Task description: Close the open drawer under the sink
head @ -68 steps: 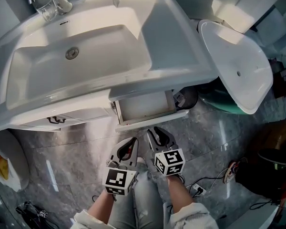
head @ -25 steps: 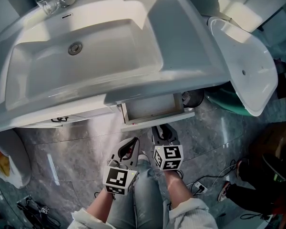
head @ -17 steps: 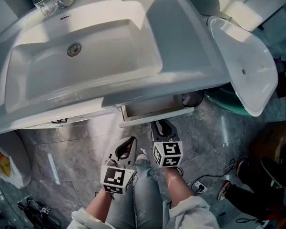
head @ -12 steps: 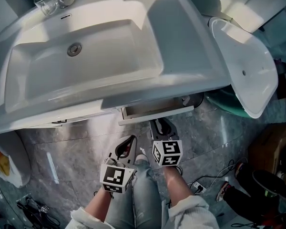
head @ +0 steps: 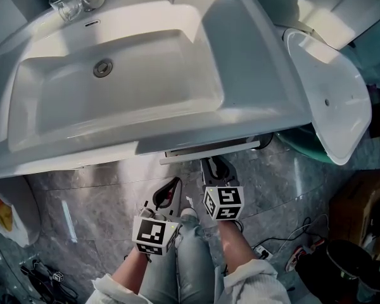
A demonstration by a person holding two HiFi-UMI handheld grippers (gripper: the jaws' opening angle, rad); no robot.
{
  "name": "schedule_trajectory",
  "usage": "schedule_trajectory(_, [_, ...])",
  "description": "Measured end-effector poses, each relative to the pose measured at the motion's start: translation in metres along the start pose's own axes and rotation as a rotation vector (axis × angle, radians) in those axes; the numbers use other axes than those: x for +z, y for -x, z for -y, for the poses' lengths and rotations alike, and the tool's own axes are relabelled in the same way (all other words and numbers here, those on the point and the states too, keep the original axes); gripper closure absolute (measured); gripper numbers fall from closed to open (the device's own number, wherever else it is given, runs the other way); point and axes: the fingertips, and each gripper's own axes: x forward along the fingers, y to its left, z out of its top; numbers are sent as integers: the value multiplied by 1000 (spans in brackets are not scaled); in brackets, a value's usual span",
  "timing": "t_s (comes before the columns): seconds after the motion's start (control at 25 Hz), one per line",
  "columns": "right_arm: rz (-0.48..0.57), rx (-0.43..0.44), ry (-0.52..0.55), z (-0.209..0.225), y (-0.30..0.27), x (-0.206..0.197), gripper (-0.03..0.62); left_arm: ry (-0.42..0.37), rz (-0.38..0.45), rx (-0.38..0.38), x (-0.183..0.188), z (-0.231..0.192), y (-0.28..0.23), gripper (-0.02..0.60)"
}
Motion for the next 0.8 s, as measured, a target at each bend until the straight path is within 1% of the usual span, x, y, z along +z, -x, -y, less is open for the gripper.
schedule_trajectory(0.48, [95,14,16,2,-17,10,484,-24,55,19,10,-11,-15,565])
schedule_trajectory(0.8, [144,19,57,4,-25,16,490,-54,94,16,14,-12,-23,565])
